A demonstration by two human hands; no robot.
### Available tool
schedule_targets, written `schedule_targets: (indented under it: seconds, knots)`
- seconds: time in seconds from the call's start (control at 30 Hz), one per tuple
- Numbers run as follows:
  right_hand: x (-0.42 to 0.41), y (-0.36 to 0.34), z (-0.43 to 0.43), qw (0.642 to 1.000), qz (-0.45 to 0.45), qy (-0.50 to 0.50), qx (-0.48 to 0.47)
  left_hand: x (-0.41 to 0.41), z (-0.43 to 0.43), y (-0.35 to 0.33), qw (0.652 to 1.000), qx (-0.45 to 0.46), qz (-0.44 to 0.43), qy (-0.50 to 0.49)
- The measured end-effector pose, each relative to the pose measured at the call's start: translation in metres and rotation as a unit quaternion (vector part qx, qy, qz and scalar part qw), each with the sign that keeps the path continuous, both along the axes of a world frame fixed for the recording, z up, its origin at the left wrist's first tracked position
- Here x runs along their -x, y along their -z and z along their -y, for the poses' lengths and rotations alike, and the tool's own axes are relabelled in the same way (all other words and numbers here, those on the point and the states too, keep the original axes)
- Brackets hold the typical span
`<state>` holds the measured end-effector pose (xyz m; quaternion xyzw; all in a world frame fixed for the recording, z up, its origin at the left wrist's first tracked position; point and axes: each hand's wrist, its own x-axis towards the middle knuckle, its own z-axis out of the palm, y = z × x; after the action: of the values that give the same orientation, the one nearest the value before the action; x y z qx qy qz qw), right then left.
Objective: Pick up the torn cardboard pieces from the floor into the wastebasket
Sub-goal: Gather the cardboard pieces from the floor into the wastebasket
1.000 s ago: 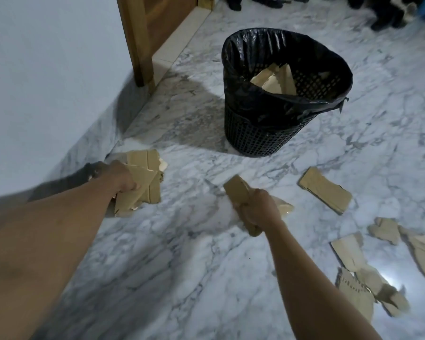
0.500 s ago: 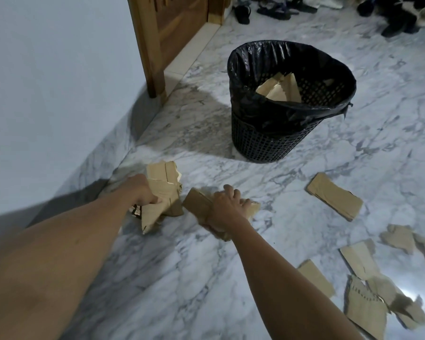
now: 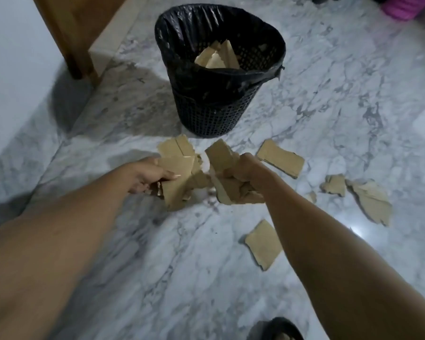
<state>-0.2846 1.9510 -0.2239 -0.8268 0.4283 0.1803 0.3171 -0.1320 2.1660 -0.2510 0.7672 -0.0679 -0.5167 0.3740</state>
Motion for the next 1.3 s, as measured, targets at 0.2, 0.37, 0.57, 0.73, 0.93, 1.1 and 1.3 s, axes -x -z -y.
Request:
schedule_targets:
  seconds: [0.2, 0.37, 0.57, 0.73, 0.93, 1.1, 1.3]
  knots:
    - [0.128, -0.014, 0.089, 0.981, -0.051, 0.185, -0.014, 0.124, 0.129, -0.018, 0.843, 0.007, 0.036, 0.537]
    - [0.224, 0.004, 0.095, 0.935, -0.057, 0.343, -0.073, 0.228, 0.197, -0.019, 0.702, -0.037, 0.179, 0.688]
    - [0.274, 0.029, 0.092, 0.884, 0.045, 0.459, -0.078, 0.253, 0.189, -0.014, 0.658, -0.066, 0.302, 0.687]
    - [0.284, 0.044, 0.094, 0.879, 0.086, 0.46, -0.088, 0.262, 0.182, -0.006, 0.65, -0.093, 0.344, 0.671]
    - [0.331, 0.019, 0.112, 0.849, 0.216, 0.44, -0.195, 0.265, 0.169, -0.002, 0.684, -0.136, 0.3, 0.651]
    - [0.377, 0.009, 0.132, 0.782, 0.321, 0.437, -0.306, 0.259, 0.183, -0.034, 0.694, -0.176, 0.212, 0.665]
    - [0.384, 0.023, 0.13, 0.773, 0.303, 0.461, -0.312, 0.288, 0.209, -0.031, 0.742, -0.119, 0.188, 0.632]
